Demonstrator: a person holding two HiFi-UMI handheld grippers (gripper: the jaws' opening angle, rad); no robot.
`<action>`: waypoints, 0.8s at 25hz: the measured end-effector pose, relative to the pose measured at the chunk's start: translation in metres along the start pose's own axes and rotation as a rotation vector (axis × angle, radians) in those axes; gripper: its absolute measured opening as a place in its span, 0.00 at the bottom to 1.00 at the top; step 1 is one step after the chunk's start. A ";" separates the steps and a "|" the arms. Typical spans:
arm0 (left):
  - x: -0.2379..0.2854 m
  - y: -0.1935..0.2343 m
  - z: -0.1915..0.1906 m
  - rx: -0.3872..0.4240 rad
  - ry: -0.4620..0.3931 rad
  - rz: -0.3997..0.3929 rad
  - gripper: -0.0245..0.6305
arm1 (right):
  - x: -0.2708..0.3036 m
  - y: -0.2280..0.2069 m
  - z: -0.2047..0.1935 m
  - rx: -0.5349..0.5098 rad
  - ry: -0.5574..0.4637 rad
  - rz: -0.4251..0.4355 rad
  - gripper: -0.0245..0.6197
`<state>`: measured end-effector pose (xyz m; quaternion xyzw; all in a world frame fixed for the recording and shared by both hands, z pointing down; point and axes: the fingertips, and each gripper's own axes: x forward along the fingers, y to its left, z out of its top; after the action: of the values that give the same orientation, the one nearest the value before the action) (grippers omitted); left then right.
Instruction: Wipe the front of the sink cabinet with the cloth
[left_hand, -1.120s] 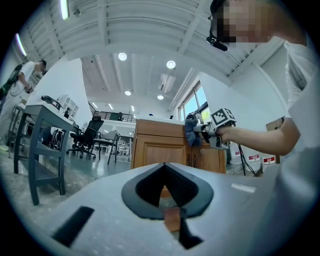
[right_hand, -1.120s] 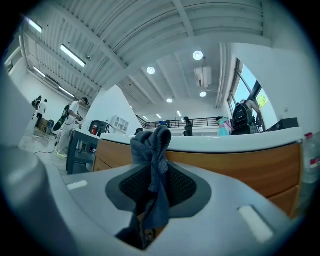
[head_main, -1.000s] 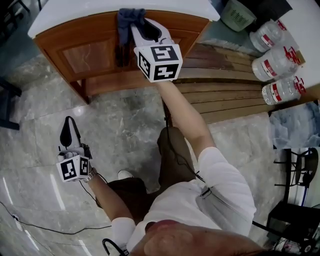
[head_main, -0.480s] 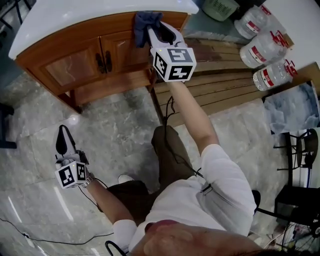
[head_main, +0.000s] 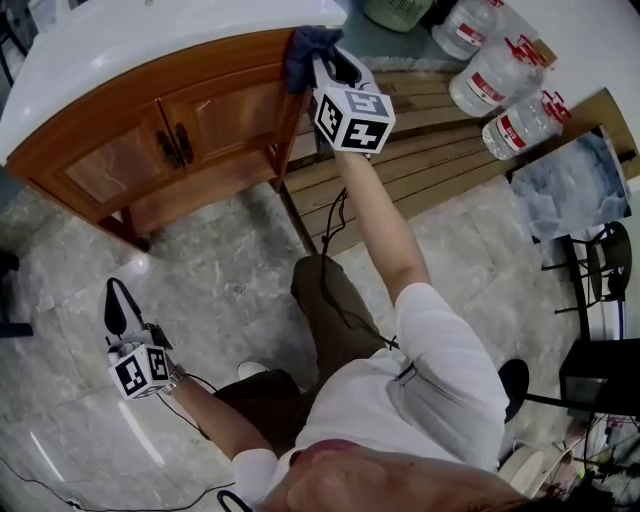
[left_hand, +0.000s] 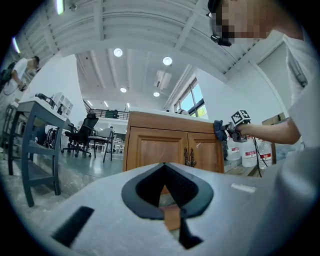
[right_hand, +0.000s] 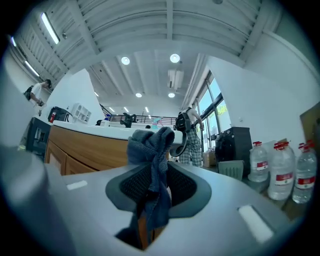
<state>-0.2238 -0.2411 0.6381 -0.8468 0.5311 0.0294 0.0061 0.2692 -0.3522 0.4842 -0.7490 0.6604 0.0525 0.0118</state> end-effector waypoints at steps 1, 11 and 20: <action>-0.001 0.000 0.002 -0.001 -0.001 0.004 0.04 | 0.000 -0.006 0.000 0.010 0.000 -0.011 0.20; -0.010 0.002 0.013 -0.007 -0.016 0.023 0.04 | -0.016 -0.002 0.006 0.039 -0.030 -0.007 0.20; -0.012 0.000 0.020 -0.059 -0.075 0.036 0.04 | -0.060 0.129 0.005 0.090 -0.073 0.336 0.20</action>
<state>-0.2298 -0.2299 0.6189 -0.8351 0.5448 0.0768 0.0001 0.1335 -0.3094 0.4919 -0.6245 0.7770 0.0511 0.0604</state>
